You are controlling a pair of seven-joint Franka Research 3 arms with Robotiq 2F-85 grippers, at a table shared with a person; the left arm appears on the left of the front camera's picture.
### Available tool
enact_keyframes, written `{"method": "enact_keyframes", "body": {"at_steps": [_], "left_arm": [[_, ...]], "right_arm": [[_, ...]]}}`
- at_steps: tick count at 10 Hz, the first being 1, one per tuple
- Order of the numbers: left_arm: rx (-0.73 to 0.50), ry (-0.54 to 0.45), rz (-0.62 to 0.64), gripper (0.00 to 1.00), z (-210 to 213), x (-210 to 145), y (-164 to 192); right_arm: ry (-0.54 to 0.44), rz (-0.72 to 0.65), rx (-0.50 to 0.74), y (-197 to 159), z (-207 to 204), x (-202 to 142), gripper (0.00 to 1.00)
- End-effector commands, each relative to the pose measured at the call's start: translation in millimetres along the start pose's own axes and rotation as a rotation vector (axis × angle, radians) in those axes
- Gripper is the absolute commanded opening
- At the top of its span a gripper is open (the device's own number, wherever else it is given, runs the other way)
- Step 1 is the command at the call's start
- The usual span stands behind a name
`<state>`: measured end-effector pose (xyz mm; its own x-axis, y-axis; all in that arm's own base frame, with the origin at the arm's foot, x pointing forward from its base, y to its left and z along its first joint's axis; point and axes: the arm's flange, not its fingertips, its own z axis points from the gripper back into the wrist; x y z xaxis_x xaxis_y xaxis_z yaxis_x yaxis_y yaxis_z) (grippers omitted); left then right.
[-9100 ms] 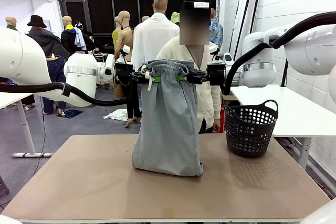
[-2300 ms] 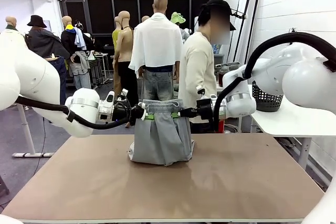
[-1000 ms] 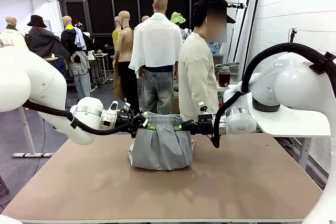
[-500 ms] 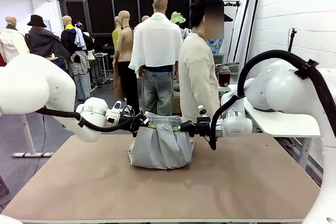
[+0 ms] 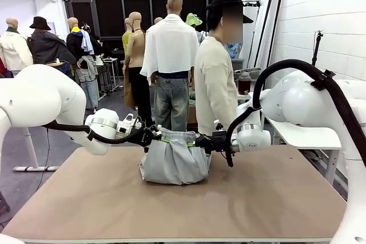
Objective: Fold the training pants.
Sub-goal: Fold the Training pants in half.
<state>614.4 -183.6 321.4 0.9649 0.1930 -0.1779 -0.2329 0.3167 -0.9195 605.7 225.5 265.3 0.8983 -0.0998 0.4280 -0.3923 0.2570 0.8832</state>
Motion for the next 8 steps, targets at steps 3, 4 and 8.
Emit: {"method": "enact_keyframes", "body": {"at_steps": [3, 4, 8], "left_arm": [[0.039, -0.063, 0.067, 0.00, 8.3, 28.9, 16.7], [0.046, -0.070, 0.077, 0.00, 7.4, 34.2, 22.7], [0.058, -0.093, 0.104, 0.00, 4.2, 46.2, 41.7]], "right_arm": [[-0.032, -0.069, -0.074, -18.1, 2.5, 11.2, 0.00], [-0.035, -0.068, -0.080, -20.5, 1.7, 12.3, 0.00], [-0.043, -0.098, -0.129, -40.2, 1.8, 13.9, 0.00]]}}
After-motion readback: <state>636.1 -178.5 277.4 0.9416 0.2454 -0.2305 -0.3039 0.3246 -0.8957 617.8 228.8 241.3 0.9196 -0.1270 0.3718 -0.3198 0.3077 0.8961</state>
